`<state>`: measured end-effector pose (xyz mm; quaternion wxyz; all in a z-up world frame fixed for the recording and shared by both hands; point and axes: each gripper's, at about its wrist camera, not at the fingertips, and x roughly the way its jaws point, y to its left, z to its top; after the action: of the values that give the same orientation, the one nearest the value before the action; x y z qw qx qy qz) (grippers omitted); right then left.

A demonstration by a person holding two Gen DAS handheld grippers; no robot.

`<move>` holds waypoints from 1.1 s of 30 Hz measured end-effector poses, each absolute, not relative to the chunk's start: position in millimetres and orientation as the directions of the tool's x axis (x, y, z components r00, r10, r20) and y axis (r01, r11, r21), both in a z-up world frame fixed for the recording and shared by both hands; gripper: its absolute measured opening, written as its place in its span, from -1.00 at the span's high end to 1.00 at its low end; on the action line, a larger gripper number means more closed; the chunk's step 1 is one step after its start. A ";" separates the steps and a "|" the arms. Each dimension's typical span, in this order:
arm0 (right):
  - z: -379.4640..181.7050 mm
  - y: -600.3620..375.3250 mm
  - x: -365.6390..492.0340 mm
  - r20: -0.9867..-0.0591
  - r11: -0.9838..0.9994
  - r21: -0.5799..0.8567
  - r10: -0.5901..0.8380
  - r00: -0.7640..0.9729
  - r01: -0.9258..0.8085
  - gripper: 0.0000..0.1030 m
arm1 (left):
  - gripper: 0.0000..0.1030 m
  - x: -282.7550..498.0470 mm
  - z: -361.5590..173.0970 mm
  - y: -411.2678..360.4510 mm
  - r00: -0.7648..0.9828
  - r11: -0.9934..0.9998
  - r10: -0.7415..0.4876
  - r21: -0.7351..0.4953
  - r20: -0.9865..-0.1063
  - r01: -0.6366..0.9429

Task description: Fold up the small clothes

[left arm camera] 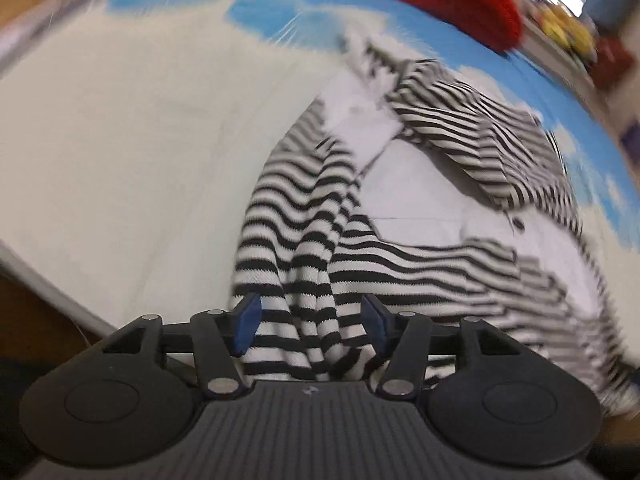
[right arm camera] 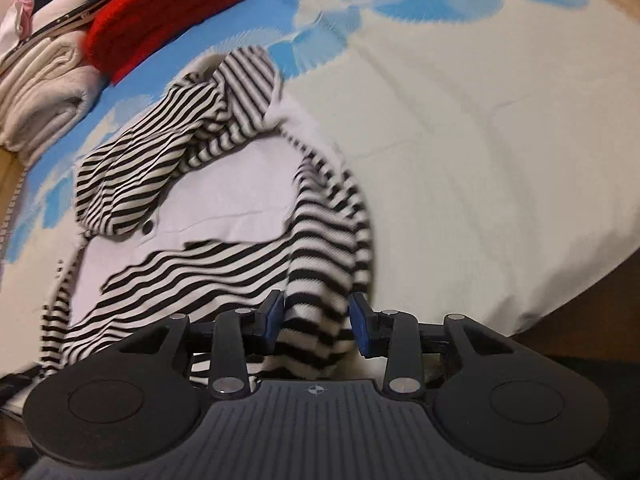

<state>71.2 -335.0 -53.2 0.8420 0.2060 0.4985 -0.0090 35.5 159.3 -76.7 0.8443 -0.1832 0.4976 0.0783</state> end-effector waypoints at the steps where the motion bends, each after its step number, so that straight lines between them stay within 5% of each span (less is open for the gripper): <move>1: -56.7 -335.0 72.7 -0.845 0.915 0.335 0.186 0.501 0.226 0.21 | -0.26 38.3 -81.8 162.5 0.477 0.912 -0.060 -0.242 -0.877 -0.331; 24: -89.4 -325.3 88.1 -0.878 0.935 0.263 0.132 0.459 0.236 0.18 | -0.32 41.5 -90.8 162.6 0.429 0.919 0.097 -0.085 -0.898 -0.386; 26: -89.0 -324.0 87.2 -0.873 0.938 0.271 0.144 0.466 0.218 0.56 | -0.08 41.1 -90.7 160.3 0.438 0.927 0.083 -0.092 -0.895 -0.364; 28: -86.7 -322.8 86.2 -0.864 0.937 0.286 0.160 0.478 0.202 0.81 | 0.78 40.6 -88.9 158.6 0.460 0.936 0.032 -0.134 -0.888 -0.325; 33: -61.4 -330.5 74.9 -0.794 0.916 0.351 0.180 0.580 0.196 0.91 | 0.83 27.1 -58.4 165.7 0.562 0.925 0.021 -0.197 -0.827 -0.324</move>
<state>74.9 -330.5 -61.4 0.8648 0.2053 0.4581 -0.0048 27.1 165.7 -58.4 0.8682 -0.1659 0.4570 0.0995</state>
